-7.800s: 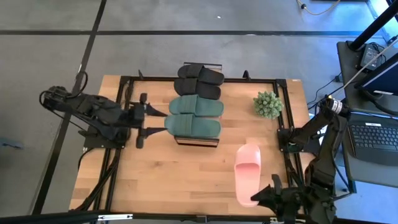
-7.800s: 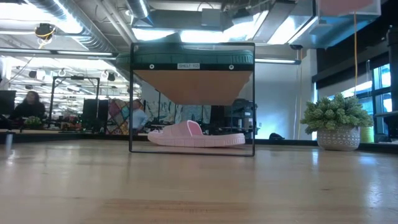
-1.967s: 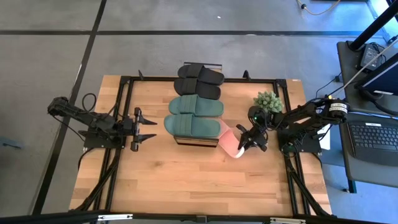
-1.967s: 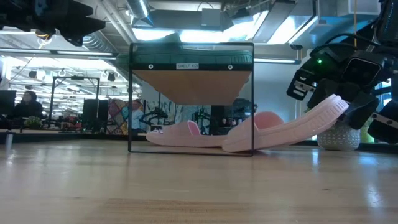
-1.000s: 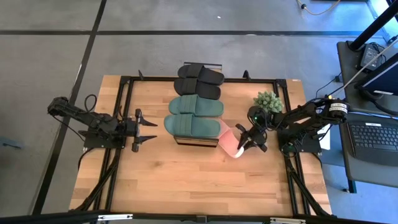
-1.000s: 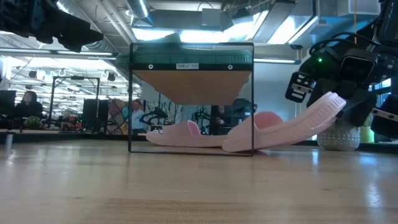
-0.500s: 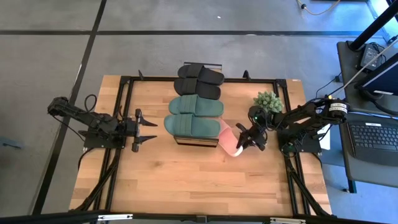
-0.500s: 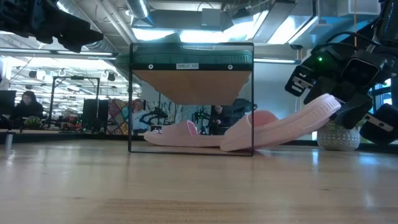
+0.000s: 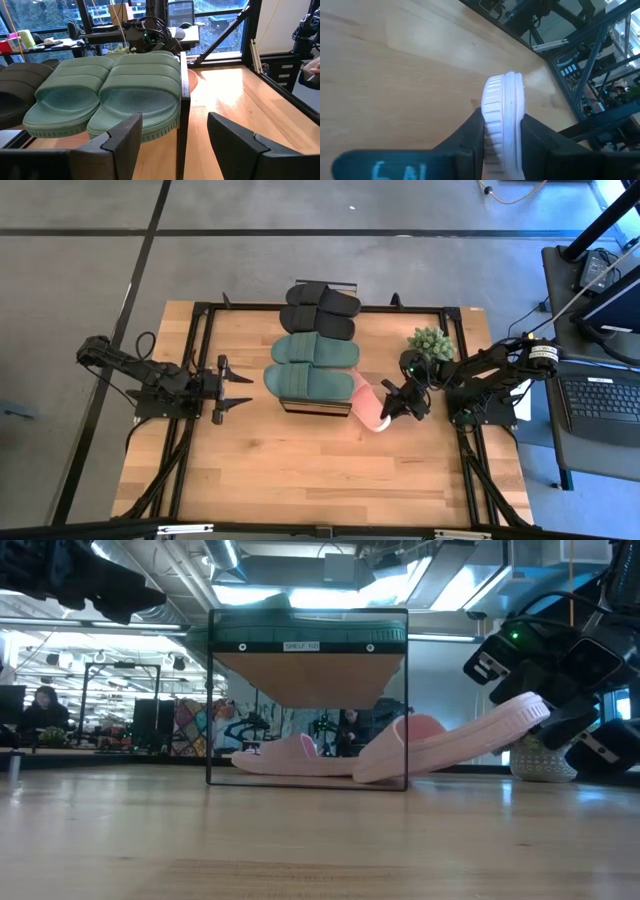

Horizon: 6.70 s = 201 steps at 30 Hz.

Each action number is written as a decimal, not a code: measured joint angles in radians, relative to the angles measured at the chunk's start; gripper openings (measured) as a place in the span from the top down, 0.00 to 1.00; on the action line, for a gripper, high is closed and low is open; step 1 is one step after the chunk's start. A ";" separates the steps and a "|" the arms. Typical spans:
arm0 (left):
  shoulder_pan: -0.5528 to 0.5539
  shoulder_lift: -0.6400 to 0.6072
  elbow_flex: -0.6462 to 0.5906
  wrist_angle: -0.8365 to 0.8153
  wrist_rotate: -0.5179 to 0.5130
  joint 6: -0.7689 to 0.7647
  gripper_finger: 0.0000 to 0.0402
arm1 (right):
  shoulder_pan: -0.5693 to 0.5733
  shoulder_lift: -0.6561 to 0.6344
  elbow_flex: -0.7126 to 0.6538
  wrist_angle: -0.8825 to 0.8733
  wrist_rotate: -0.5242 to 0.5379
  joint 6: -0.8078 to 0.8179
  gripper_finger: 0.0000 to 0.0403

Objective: Pick and place slides into the shelf
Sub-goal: Put the pink slipper under the shelf

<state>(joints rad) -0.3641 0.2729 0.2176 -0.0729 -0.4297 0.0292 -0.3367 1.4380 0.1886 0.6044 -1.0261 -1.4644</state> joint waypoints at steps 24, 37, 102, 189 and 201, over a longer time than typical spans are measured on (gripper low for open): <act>0.000 0.000 0.000 0.020 0.000 0.000 0.46 | 0.001 0.000 0.000 -0.039 0.170 0.082 0.46; 0.000 0.000 0.000 0.000 0.000 0.000 0.46 | 0.001 0.000 0.000 -0.043 0.339 0.403 0.46; 0.000 0.000 0.000 -0.077 0.001 0.002 0.46 | 0.144 -0.017 0.241 -0.609 0.563 0.595 0.46; 0.000 0.000 0.000 -0.261 0.035 -0.079 0.46 | 0.780 0.097 0.721 -1.364 1.322 3.483 0.46; 0.000 0.000 0.000 -0.269 0.041 -0.080 0.46 | 0.781 0.127 0.721 -1.390 1.345 3.563 0.46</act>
<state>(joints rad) -0.3641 0.2726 0.2180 -0.3420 -0.3888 -0.0509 0.4442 1.5654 0.9092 -0.7853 0.3193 2.0986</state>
